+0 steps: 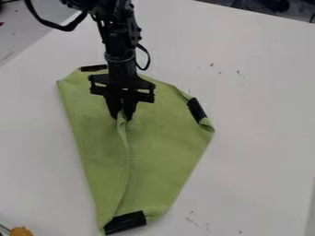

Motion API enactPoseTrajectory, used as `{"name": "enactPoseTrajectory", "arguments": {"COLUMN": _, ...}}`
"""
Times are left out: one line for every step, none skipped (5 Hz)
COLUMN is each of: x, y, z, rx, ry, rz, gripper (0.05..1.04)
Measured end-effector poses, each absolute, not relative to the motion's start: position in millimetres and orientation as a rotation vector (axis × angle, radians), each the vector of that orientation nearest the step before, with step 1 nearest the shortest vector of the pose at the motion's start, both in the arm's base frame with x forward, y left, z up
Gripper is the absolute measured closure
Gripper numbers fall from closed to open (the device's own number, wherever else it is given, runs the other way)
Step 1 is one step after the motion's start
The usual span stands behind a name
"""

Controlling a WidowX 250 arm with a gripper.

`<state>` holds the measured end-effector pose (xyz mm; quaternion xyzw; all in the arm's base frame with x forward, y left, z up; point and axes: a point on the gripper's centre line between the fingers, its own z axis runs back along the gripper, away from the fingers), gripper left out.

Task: Unfold the cloth from top right to bottom left

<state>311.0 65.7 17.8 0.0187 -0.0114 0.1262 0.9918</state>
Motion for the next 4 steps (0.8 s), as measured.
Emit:
{"name": "enactPoseTrajectory", "arguments": {"x": 308.2, "y": 67.2, "z": 40.6, "rx": 0.065, "ry": -0.095, "rz": 0.294, "gripper": 0.968}}
{"name": "enactPoseTrajectory", "arguments": {"x": 278.8, "y": 85.0, "z": 53.1, "rx": 0.066, "ry": -0.154, "rz": 0.419, "gripper": 1.000}}
{"name": "enactPoseTrajectory", "arguments": {"x": 243.9, "y": 114.6, "z": 54.0, "rx": 0.053, "ry": -0.208, "rz": 0.557, "gripper": 1.000}}
{"name": "enactPoseTrajectory", "arguments": {"x": 215.0, "y": 142.5, "z": 40.3, "rx": 0.019, "ry": -0.229, "rz": 0.622, "gripper": 1.000}}
